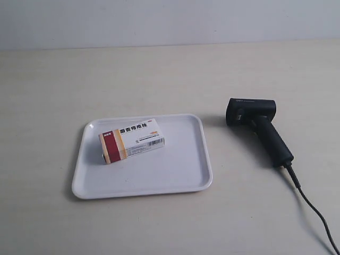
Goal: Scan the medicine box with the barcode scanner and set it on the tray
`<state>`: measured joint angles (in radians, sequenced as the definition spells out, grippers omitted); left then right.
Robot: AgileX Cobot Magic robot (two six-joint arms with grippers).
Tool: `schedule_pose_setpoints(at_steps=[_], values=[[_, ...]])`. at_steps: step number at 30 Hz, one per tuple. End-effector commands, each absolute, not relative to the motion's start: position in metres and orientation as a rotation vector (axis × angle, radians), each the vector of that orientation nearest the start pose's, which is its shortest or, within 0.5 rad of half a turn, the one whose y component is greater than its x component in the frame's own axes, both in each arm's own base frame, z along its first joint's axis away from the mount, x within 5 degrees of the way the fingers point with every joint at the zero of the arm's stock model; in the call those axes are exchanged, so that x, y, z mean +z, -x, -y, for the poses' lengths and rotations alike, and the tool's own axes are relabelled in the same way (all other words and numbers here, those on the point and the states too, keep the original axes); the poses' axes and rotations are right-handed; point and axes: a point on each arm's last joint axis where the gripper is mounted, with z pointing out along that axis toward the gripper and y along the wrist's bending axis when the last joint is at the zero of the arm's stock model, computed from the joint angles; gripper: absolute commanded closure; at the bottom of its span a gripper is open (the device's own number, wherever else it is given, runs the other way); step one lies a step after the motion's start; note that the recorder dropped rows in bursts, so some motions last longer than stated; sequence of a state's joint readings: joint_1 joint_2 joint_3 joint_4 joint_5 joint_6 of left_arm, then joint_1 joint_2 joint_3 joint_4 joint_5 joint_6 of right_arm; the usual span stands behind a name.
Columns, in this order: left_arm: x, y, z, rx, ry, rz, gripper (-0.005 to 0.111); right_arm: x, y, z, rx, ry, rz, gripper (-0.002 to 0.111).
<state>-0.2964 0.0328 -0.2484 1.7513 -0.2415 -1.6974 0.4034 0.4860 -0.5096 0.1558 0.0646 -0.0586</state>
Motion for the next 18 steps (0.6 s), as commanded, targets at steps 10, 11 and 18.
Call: schedule_pose_setpoints(at_steps=[10,11,18], values=[[0.268,-0.040,0.008,-0.097,-0.274,-1.430,0.105,0.342,-0.096,-0.043,0.399,0.255,-1.517,0.108],[0.260,-0.042,0.009,-0.083,-0.298,-1.451,0.105,0.342,-0.096,-0.043,0.399,0.255,-1.517,0.108],[0.210,-0.056,0.006,-0.101,-0.073,-1.520,0.105,0.342,-0.096,-0.043,0.399,0.255,-1.517,0.108]])
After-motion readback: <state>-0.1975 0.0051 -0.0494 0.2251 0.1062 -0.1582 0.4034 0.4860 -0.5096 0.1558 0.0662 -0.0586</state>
